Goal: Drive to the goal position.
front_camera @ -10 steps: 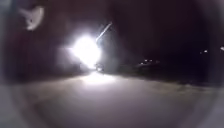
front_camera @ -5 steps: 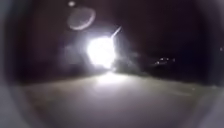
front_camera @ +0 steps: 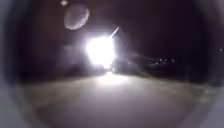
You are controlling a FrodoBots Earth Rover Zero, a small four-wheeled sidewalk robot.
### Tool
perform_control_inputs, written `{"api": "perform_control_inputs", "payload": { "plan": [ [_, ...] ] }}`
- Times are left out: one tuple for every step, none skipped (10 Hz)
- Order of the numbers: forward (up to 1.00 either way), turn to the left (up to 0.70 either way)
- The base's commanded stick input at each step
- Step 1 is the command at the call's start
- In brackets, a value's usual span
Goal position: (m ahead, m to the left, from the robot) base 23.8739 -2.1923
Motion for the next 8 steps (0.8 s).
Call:
{"api": "perform_control_inputs", "payload": {
  "plan": [
    [1.00, 0.00],
    [1.00, 0.00],
    [1.00, 0.00],
    [1.00, 0.00],
    [1.00, 0.00],
    [1.00, 0.00],
    [1.00, 0.00],
    [1.00, 0.00]
  ]
}}
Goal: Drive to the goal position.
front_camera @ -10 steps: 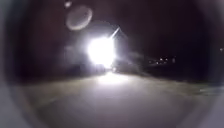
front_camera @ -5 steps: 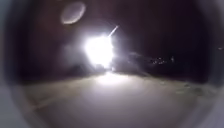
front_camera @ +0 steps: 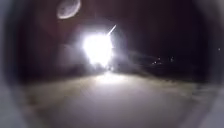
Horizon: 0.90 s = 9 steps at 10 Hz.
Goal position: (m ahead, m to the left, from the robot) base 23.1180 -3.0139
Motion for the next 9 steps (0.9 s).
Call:
{"api": "perform_control_inputs", "payload": {
  "plan": [
    [1.00, 0.07],
    [1.00, 0.22],
    [1.00, 0.37],
    [1.00, 0.40],
    [1.00, 0.39],
    [1.00, 0.27],
    [1.00, 0.15],
    [1.00, 0.04],
    [1.00, 0.00]
  ]
}}
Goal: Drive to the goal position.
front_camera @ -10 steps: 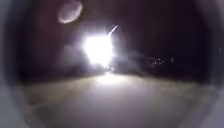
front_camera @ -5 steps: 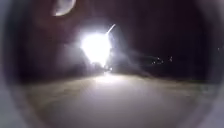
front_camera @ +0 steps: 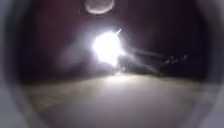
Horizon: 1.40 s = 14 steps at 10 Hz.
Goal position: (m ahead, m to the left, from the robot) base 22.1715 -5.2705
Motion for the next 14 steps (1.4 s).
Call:
{"api": "perform_control_inputs", "payload": {
  "plan": [
    [1.00, 0.00],
    [1.00, 0.00],
    [1.00, 0.00],
    [1.00, 0.00],
    [1.00, 0.00],
    [1.00, 0.00],
    [1.00, 0.00],
    [1.00, 0.00],
    [1.00, 0.00],
    [1.00, 0.00],
    [1.00, 0.00],
    [1.00, 0.00],
    [1.00, 0.00],
    [1.00, 0.00]
  ]
}}
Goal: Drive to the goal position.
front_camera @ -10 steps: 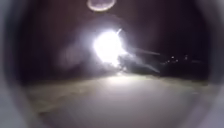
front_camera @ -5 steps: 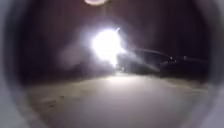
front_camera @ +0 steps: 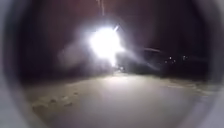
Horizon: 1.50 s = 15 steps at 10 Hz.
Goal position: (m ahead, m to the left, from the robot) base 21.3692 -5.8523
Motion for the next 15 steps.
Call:
{"api": "perform_control_inputs", "payload": {
  "plan": [
    [1.00, 0.00],
    [1.00, 0.00],
    [1.00, 0.00],
    [1.00, 0.00],
    [1.00, 0.00],
    [1.00, 0.00],
    [1.00, 0.00],
    [1.00, 0.00],
    [1.00, 0.00],
    [1.00, 0.00],
    [1.00, 0.00],
    [1.00, 0.00],
    [1.00, 0.00],
    [1.00, 0.00],
    [1.00, 0.00]
  ]
}}
